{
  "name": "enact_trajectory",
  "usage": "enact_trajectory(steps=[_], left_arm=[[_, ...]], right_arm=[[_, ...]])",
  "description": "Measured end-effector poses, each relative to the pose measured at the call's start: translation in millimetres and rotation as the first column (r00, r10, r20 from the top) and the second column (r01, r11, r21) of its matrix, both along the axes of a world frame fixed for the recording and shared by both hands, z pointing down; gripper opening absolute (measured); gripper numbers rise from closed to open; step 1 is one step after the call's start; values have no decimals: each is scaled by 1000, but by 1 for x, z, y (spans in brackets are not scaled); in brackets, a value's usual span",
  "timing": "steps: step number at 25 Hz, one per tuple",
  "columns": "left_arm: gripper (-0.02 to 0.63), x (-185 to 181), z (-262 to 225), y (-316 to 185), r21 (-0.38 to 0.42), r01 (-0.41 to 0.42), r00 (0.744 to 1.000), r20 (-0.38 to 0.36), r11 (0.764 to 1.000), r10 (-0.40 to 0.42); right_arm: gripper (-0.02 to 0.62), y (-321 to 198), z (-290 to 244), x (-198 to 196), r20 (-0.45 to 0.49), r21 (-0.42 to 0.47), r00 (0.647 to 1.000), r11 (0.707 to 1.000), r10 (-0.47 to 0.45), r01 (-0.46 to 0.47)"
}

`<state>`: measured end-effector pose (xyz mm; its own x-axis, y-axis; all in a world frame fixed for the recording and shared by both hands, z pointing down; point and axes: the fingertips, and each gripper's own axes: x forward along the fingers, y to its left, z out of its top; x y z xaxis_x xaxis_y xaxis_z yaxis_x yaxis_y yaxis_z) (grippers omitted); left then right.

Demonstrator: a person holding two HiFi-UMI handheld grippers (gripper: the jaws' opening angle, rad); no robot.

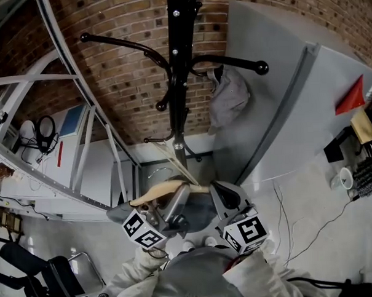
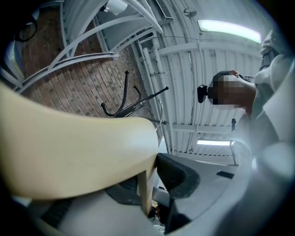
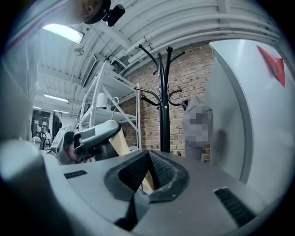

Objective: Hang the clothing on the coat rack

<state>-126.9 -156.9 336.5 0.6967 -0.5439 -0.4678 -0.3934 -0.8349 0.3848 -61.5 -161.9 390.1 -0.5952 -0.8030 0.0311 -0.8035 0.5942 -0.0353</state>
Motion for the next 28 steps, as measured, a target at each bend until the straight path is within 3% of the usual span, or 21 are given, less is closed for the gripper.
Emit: enact_trajectory(steps=[9, 18, 28], left_arm=[[101, 9, -23, -39, 14, 2, 1000, -21, 1000, -2], [101, 5, -51, -70, 70, -5, 1000, -28, 998, 7], [101, 8, -58, -110, 73, -29, 999, -19, 997, 31]], right_arm=[[25, -27, -16, 21, 42, 51, 998, 998, 45, -47], [25, -54, -28, 12, 55, 91, 998, 995, 38, -43], [25, -83, -33, 14, 65, 115, 996, 991, 60, -67]])
